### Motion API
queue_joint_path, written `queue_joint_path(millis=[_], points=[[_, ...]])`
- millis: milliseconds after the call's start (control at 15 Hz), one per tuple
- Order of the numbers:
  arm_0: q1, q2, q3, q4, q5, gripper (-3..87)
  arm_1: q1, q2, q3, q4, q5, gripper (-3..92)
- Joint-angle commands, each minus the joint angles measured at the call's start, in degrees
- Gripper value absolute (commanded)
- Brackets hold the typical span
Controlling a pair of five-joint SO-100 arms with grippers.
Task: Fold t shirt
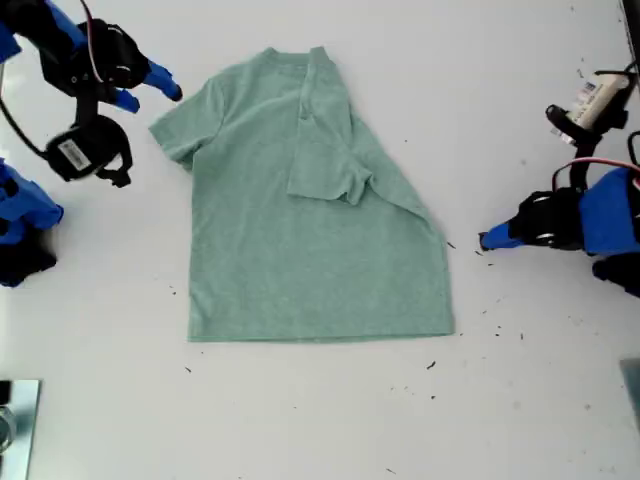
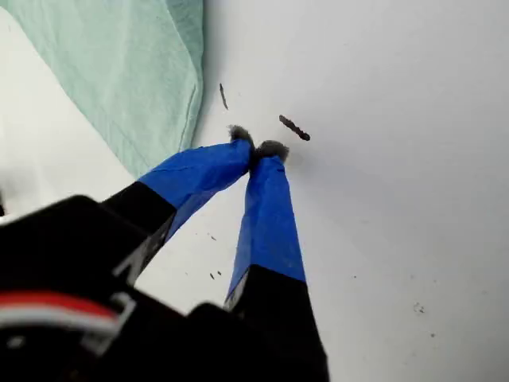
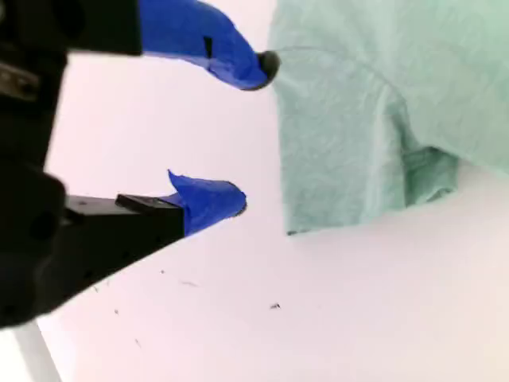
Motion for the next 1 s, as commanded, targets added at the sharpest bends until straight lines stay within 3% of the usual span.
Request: queue_joint_path(millis=[0, 200, 400, 467, 533, 600, 733, 933], points=[[-3.4, -2.8, 5.0, -6.9, 1.8, 20.3, -1.1, 0.6, 1.9, 0.4, 0.2, 2.5], [-2.6, -11.6, 10.2, -15.5, 1.8, 20.3, -1.5, 0.6, 1.9, 0.4, 0.2, 2.5], [4.7, -23.4, 7.7, -18.6, -1.1, 19.1, -0.6, 0.6, 1.9, 0.4, -0.7, 2.5], [5.6, -26.7, 6.4, -19.0, -1.2, 16.2, -0.4, 0.6, 1.9, 0.4, -0.9, 2.5], [5.7, -29.0, 5.4, -19.2, -1.0, 7.0, -0.4, 0.6, 1.9, 0.5, -1.1, 2.5], [6.0, -28.2, 5.4, -19.3, -1.2, -0.2, -0.3, 0.6, 1.9, 0.5, -1.1, 2.5], [7.0, -18.8, 5.1, -17.1, -2.2, -0.2, 0.1, 0.6, 1.9, 0.5, -1.4, 2.5], [5.2, -5.8, -3.6, -8.3, 0.2, -0.3, 0.6, 0.6, 1.9, 0.5, -1.9, 2.5]])
